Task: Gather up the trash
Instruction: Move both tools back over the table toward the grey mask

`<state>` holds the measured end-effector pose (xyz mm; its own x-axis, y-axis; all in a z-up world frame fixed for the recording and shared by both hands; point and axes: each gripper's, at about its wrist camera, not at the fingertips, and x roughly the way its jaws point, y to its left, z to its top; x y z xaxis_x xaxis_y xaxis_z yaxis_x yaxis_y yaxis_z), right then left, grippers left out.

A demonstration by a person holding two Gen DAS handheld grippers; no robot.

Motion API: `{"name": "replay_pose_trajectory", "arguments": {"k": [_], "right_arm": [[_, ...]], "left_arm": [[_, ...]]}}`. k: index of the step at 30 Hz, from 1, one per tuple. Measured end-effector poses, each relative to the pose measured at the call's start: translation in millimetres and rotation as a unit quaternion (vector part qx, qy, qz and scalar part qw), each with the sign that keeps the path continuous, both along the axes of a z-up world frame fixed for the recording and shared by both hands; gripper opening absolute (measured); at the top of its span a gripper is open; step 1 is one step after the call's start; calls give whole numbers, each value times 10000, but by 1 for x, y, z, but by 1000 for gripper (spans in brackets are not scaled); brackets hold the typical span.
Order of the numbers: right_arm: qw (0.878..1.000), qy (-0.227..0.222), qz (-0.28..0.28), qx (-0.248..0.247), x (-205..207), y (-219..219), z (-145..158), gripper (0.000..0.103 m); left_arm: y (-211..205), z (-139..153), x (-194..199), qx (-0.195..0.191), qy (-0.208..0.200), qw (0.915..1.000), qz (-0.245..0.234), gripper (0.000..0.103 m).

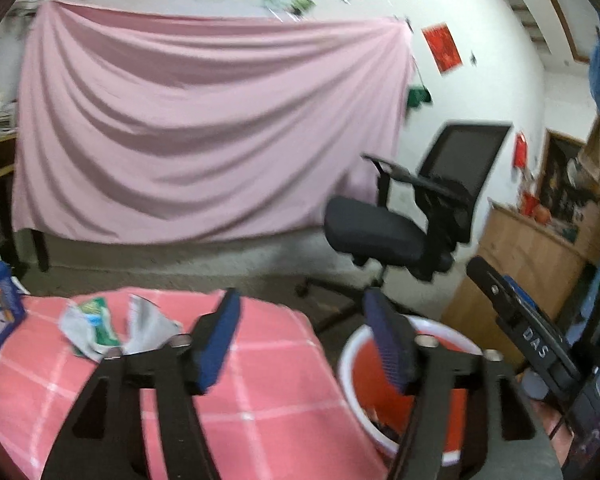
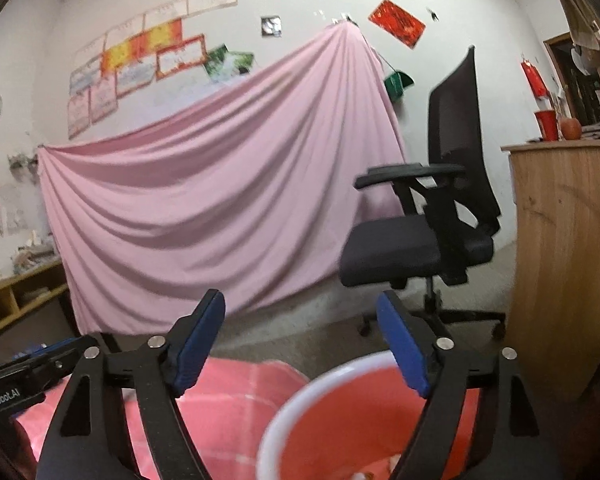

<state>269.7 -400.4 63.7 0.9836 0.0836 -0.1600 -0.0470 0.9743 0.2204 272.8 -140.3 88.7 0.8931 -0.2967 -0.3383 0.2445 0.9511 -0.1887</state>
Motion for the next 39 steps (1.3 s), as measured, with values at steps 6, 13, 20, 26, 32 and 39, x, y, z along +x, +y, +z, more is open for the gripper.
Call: {"name": "replay_pose_trajectory", "arguments": {"k": [6, 13, 20, 26, 32, 39], "right_arm": [[9985, -479, 190, -181, -6, 33, 5, 103], [9930, -872, 547, -577, -12, 75, 5, 103], [9875, -970, 844, -911, -10, 112, -2, 103], [9848, -642, 1232, -1039, 12, 143, -11, 103], [9779, 90, 1570, -1377, 41, 173, -25, 103], [9526, 1577, 2163, -1447, 76, 195, -55, 81]], "left_arm": [[54, 2, -20, -288, -626, 9946, 774, 101], [95, -10, -40, 42, -1011, 9875, 1210, 101], [139, -28, -51, 188, -1049, 9828, 1510, 101], [168, -42, -32, 263, -501, 9835, 1721, 101], [186, -60, -8, 241, 84, 9791, 2019, 101], [195, -82, 22, 413, 937, 9761, 1917, 100]]}}
